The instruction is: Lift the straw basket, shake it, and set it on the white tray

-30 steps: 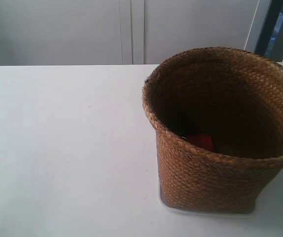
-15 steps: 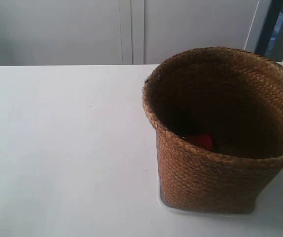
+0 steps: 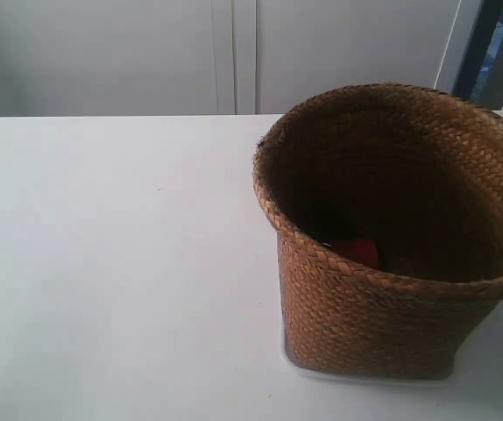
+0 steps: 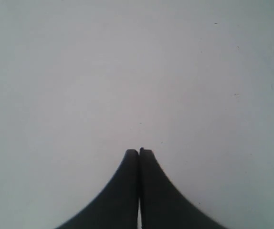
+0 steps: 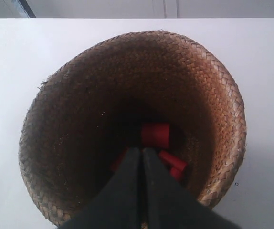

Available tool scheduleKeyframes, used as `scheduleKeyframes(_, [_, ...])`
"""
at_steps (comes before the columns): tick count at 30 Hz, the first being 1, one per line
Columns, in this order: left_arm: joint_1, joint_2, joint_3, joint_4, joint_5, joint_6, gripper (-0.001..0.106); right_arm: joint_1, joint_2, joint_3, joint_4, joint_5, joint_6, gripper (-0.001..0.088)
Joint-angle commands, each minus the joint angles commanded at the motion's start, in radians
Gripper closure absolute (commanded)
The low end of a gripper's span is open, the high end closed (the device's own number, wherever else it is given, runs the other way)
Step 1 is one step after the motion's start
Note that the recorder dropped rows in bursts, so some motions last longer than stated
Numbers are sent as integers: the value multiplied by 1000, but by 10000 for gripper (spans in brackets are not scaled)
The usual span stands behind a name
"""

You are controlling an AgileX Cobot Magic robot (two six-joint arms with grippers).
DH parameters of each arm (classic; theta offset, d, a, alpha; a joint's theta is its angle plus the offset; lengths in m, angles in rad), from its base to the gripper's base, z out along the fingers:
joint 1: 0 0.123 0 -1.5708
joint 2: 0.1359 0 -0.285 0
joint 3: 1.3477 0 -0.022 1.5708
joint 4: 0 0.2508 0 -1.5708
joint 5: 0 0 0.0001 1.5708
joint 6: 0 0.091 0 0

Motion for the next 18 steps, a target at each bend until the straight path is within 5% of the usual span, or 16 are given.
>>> scheduleKeyframes(7, [0,0,0,0,0,2,1053,0,0,0,-14,-3,-21,868])
scheduleKeyframes(11, [0,0,0,0,0,2,1053,0,-28,88,-46,-214,-12,868])
scheduleKeyframes(18, [0,0,0,0,0,2,1053,0,-39,169,-102,-268,23,868])
